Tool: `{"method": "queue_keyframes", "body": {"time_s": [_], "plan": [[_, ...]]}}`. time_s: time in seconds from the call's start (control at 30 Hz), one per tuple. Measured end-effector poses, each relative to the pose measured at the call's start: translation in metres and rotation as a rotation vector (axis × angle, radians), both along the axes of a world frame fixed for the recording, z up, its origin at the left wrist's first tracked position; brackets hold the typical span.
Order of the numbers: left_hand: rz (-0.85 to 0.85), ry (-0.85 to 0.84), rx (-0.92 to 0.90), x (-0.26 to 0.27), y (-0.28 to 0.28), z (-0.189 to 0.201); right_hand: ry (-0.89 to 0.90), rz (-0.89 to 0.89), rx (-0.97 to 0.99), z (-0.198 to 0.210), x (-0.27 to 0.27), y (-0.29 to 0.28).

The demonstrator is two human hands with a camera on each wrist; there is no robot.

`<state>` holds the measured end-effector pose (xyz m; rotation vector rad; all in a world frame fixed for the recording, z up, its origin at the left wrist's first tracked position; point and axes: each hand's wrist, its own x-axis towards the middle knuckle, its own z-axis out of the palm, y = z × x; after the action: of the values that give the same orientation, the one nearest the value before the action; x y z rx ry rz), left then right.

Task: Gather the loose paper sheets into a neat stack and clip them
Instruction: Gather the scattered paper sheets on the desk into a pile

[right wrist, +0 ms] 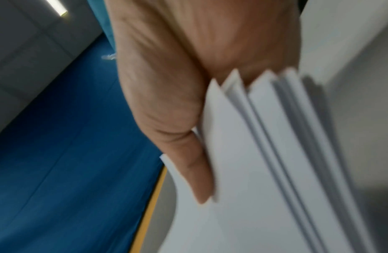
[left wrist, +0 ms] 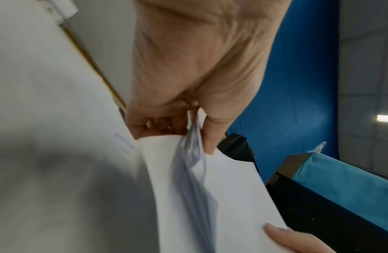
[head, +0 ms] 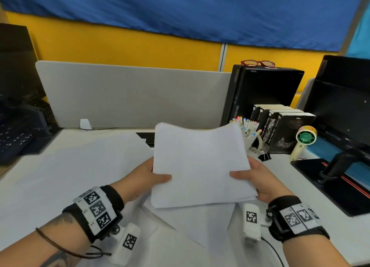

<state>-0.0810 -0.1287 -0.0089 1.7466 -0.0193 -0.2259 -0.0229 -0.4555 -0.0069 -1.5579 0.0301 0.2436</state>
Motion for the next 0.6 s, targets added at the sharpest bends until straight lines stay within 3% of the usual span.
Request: {"method": "queue_keyframes", "body": {"time_s": [0.13,0.23,0.33,0.47,0.6], "plan": [[-0.037,-0.173,-0.043,0.009,0.009,0.035,-0.040,0.081,0.191,0.003,-0.001,-0.008],[-0.064,-0.210,0.002,0.021,0.017,0.055,-0.097,-0.022,0.220,0.003,0.003,-0.008],[-0.175,-0.102,0.139,0.027,0.021,0.064,-0.154,-0.156,0.205,-0.001,0.010,-0.011],[-0.374,0.005,0.434,0.029,0.033,0.067,-0.120,-0.053,0.171,-0.002,0.004,-0.022],[-0.310,-0.005,0.160,0.032,0.044,0.061,-0.071,0.098,0.235,-0.006,-0.001,-0.035]]}}
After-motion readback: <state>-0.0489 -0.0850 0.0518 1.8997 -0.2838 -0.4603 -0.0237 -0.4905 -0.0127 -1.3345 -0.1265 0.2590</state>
